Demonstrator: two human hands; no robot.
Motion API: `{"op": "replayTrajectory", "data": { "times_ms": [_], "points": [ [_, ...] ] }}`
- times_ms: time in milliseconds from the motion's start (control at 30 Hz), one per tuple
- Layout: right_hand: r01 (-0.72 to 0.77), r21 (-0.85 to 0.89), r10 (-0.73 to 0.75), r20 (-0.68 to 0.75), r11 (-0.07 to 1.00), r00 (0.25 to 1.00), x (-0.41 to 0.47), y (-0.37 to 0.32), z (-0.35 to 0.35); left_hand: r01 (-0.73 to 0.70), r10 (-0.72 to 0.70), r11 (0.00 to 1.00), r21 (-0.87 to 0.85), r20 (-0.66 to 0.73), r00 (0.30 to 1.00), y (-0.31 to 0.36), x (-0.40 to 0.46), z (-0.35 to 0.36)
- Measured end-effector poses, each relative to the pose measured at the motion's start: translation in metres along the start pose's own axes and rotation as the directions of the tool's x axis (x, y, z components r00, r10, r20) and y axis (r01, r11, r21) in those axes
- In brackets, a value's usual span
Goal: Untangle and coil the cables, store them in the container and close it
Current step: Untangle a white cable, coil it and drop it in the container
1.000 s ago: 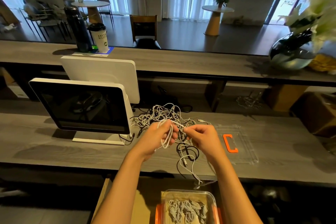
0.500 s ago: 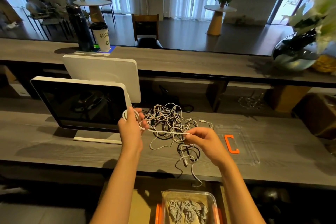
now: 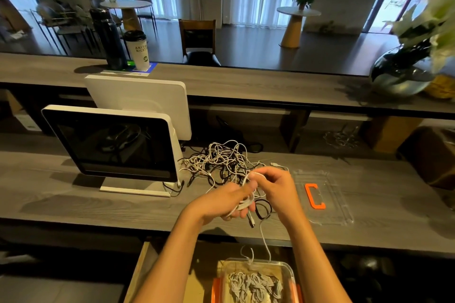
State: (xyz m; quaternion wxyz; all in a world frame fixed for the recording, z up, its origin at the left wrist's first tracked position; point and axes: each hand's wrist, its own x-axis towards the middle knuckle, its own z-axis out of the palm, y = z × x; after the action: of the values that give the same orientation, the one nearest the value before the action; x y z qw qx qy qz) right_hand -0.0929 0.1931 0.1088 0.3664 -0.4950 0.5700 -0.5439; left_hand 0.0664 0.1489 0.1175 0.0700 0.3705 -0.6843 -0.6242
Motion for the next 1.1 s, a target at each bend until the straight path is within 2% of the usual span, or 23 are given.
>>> {"op": "replayTrajectory", "data": {
  "times_ms": [67, 133, 233, 300, 400, 467, 567, 600, 633, 700, 767, 833, 900, 933, 1000, 1100],
  "points": [
    [-0.016, -0.001, 0.016, -0.022, 1.0, 1.0, 0.0, 0.0, 0.0, -0.063, 0.067, 0.997, -0.053, 0.076, 0.995, -0.002, -0.001, -0.002],
    [-0.041, 0.014, 0.042, -0.024, 0.999, 0.999, 0.001, 0.0, -0.001, -0.103, 0.106, 0.991, -0.081, 0.031, 0.994, -0.002, 0.0, -0.004],
    [-0.093, 0.006, 0.093, -0.04, 0.996, 0.995, 0.001, 0.002, -0.005, -0.128, 0.088, 0.979, -0.157, -0.244, 0.966, -0.002, 0.001, -0.007],
    [-0.136, -0.006, 0.135, -0.044, 0.991, 0.99, 0.0, 0.004, -0.008, -0.156, 0.026, 0.954, -0.256, -0.448, 0.893, -0.004, 0.002, -0.011],
    [-0.176, -0.028, 0.176, 0.0, 0.984, 0.984, -0.001, 0.005, -0.008, -0.266, -0.03, 0.857, -0.441, -0.559, 0.829, -0.004, 0.004, -0.012],
    [-0.183, -0.033, 0.185, 0.042, 0.982, 0.982, -0.001, 0.003, -0.006, -0.389, -0.034, 0.697, -0.603, -0.57, 0.821, 0.0, 0.005, -0.011],
    [-0.178, -0.028, 0.18, 0.086, 0.984, 0.98, -0.001, 0.002, -0.008, -0.567, -0.054, 0.267, -0.779, -0.6, 0.799, 0.008, 0.001, -0.022],
    [-0.172, -0.031, 0.175, 0.096, 0.985, 0.98, -0.002, 0.003, -0.01, -0.604, -0.069, 0.191, -0.774, -0.624, 0.778, 0.009, -0.001, -0.028],
    [-0.168, -0.033, 0.17, 0.104, 0.985, 0.98, -0.002, 0.003, -0.011, -0.633, -0.093, 0.178, -0.753, -0.653, 0.751, 0.011, -0.004, -0.033],
    [-0.167, -0.034, 0.17, 0.118, 0.985, 0.978, -0.004, 0.003, -0.014, -0.665, -0.154, 0.301, -0.683, -0.724, 0.673, 0.012, -0.007, -0.039],
    [-0.16, -0.031, 0.163, 0.145, 0.987, 0.976, -0.004, 0.003, -0.014, -0.619, -0.162, 0.555, -0.555, -0.803, 0.574, 0.01, -0.006, -0.038],
    [-0.118, -0.049, 0.126, 0.192, 0.992, 0.973, -0.003, 0.001, -0.013, -0.461, -0.081, 0.817, -0.346, -0.86, 0.503, 0.006, -0.003, -0.035],
    [-0.066, -0.055, 0.077, 0.229, 0.996, 0.97, -0.002, -0.002, -0.011, -0.27, 0.023, 0.954, -0.129, -0.867, 0.497, 0.002, 0.001, -0.032],
    [-0.046, -0.047, 0.056, 0.233, 0.998, 0.971, -0.002, -0.004, -0.009, -0.176, 0.07, 0.984, -0.027, -0.85, 0.522, 0.001, 0.002, -0.03],
    [-0.004, -0.03, 0.01, 0.206, 1.0, 0.978, 0.0, -0.007, -0.006, -0.041, 0.1, 0.995, 0.096, -0.765, 0.636, 0.003, 0.004, -0.026],
    [0.047, -0.026, -0.044, 0.114, 0.999, 0.993, 0.002, -0.01, -0.002, 0.01, 0.034, 0.997, 0.08, -0.528, 0.849, 0.005, 0.002, -0.017]
  ]
}}
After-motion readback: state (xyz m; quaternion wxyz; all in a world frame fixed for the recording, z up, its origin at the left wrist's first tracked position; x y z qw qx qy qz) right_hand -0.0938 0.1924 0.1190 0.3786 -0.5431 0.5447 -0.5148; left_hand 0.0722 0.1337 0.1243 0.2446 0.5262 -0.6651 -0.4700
